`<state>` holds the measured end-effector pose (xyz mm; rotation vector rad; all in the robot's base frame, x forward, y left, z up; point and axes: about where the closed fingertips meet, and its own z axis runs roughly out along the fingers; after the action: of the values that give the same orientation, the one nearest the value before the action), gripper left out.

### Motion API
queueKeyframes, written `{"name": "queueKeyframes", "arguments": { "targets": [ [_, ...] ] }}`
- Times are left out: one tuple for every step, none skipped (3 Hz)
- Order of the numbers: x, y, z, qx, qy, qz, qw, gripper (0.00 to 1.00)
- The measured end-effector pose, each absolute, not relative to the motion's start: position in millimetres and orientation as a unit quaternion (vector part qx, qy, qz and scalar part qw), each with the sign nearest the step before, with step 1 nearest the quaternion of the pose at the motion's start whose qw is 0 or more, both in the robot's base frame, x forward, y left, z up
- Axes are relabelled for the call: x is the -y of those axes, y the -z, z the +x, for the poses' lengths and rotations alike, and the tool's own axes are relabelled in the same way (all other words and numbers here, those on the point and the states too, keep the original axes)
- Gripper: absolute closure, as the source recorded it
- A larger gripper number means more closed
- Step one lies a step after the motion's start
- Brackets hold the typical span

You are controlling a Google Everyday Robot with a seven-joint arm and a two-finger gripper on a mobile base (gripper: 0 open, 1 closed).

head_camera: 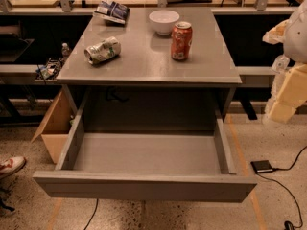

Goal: Place coke can into top drawer

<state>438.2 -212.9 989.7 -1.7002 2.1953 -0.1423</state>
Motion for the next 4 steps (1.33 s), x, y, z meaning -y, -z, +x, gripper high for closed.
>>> {"name": "queueKeyframes", "arguments": {
  "targets": [
    [213, -990, 438, -0.777, 0.05, -0.602, 0.18, 0.0],
    [219, -989, 448, -0.786, 0.053, -0.581, 0.206, 0.0],
    [245, -980, 475, -0.819, 0.042, -0.509, 0.26, 0.0],
    [267, -972, 523, -0.84, 0.04, -0.44, 0.314, 0.0]
  ]
}}
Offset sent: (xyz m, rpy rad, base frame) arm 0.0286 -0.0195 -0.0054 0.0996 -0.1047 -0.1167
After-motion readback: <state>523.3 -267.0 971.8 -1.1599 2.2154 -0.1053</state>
